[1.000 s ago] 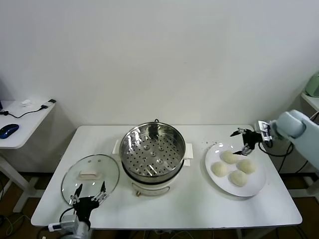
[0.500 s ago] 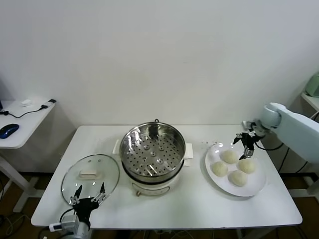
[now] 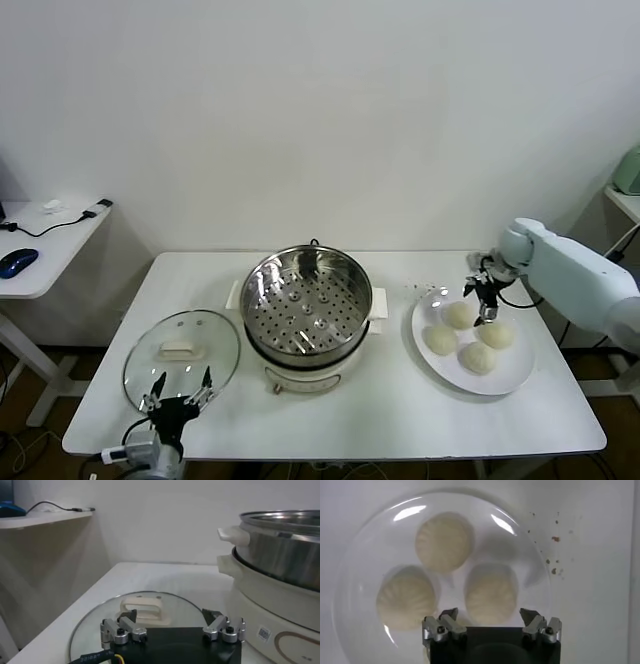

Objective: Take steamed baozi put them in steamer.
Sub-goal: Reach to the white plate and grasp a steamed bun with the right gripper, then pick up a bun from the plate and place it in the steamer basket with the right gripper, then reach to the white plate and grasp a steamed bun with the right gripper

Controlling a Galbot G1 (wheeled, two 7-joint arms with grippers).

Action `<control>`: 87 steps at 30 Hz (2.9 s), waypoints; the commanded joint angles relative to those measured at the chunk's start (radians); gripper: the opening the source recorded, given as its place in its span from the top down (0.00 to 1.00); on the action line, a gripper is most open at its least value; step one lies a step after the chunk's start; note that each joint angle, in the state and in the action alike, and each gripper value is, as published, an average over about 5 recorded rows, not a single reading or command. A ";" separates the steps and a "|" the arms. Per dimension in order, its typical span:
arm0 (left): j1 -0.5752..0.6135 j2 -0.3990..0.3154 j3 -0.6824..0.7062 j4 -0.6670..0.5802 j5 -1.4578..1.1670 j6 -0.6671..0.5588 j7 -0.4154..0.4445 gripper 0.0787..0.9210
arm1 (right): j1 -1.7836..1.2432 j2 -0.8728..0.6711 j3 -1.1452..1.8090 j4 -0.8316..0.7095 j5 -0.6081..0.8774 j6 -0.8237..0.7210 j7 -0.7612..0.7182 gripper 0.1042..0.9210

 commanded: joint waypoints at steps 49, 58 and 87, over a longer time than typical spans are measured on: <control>0.052 0.015 0.031 -0.072 0.023 -0.002 -0.007 0.12 | 0.633 0.459 -0.543 0.549 0.206 0.444 0.039 0.36; 0.058 0.021 0.032 -0.076 0.025 -0.009 -0.013 0.12 | 0.399 0.506 -0.396 0.242 -0.170 0.605 0.146 0.36; 0.061 0.014 0.035 -0.085 0.034 -0.007 -0.025 0.12 | 0.470 0.489 -0.382 0.166 0.094 0.690 0.084 0.12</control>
